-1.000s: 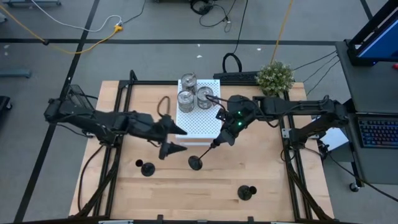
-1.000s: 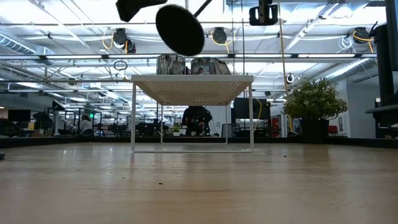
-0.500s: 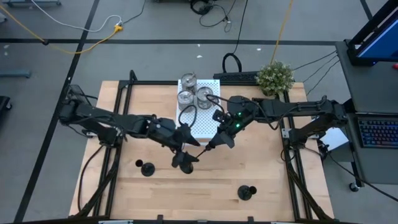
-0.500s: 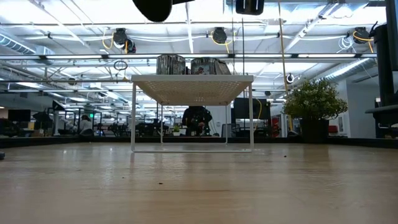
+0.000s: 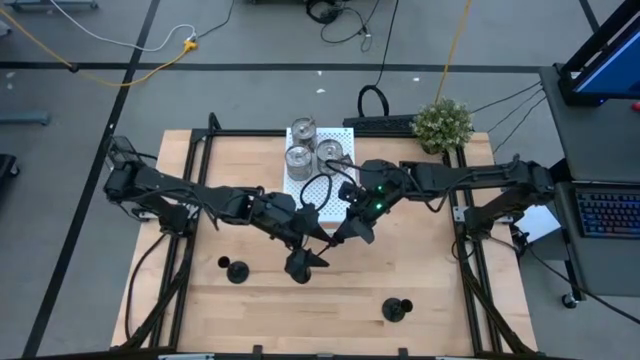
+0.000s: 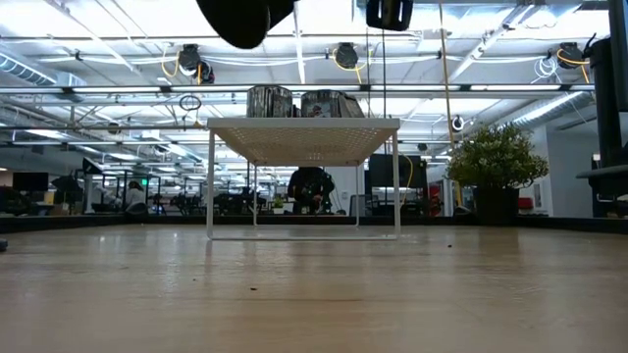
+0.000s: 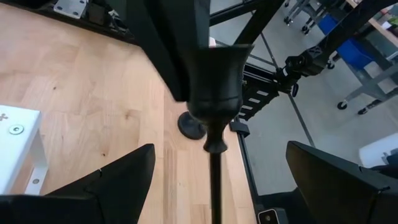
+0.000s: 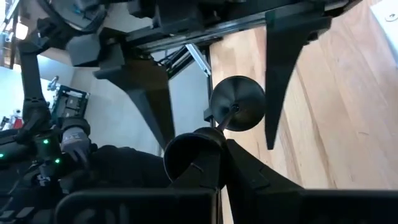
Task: Pick & Place candle stick holders
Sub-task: Put the top black candle holder on the shelf
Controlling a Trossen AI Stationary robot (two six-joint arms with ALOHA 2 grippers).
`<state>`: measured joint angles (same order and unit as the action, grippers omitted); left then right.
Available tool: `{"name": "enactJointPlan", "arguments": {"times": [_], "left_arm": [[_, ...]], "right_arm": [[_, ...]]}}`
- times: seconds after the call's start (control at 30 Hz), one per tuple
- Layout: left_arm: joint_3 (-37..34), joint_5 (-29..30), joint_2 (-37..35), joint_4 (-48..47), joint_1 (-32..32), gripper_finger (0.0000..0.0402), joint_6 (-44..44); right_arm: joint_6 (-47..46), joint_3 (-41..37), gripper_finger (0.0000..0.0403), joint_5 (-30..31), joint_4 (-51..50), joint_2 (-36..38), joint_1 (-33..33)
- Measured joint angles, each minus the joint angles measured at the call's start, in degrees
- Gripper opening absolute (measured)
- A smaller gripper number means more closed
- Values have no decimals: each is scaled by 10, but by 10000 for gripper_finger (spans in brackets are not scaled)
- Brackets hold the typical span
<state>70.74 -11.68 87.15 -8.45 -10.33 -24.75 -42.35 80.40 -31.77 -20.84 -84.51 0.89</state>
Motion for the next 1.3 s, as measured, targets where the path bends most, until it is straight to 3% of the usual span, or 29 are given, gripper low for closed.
{"name": "enactJointPlan", "arguments": {"times": [0.13, 0.27, 0.43, 0.67, 0.93, 1.3], "left_arm": [[0, -2, 0, 0, 0, 356, 2], [0, -2, 0, -8, 0, 309, -8], [0, 1, 0, -9, 0, 207, -9], [0, 3, 0, -9, 0, 22, 0], [0, 5, 0, -9, 1, 14, 2], [0, 38, -1, -73, -6, 14, 3]], "right_arm": [[2, 0, 0, 0, 0, -2, 0], [2, 0, 0, 0, 4, -1, 0], [6, 0, 0, 0, 6, -1, 0], [10, 0, 0, -1, 10, -1, 0], [11, 0, 12, 1, 12, -1, 0], [-2, -1, 96, -16, 8, 4, -16]]}}
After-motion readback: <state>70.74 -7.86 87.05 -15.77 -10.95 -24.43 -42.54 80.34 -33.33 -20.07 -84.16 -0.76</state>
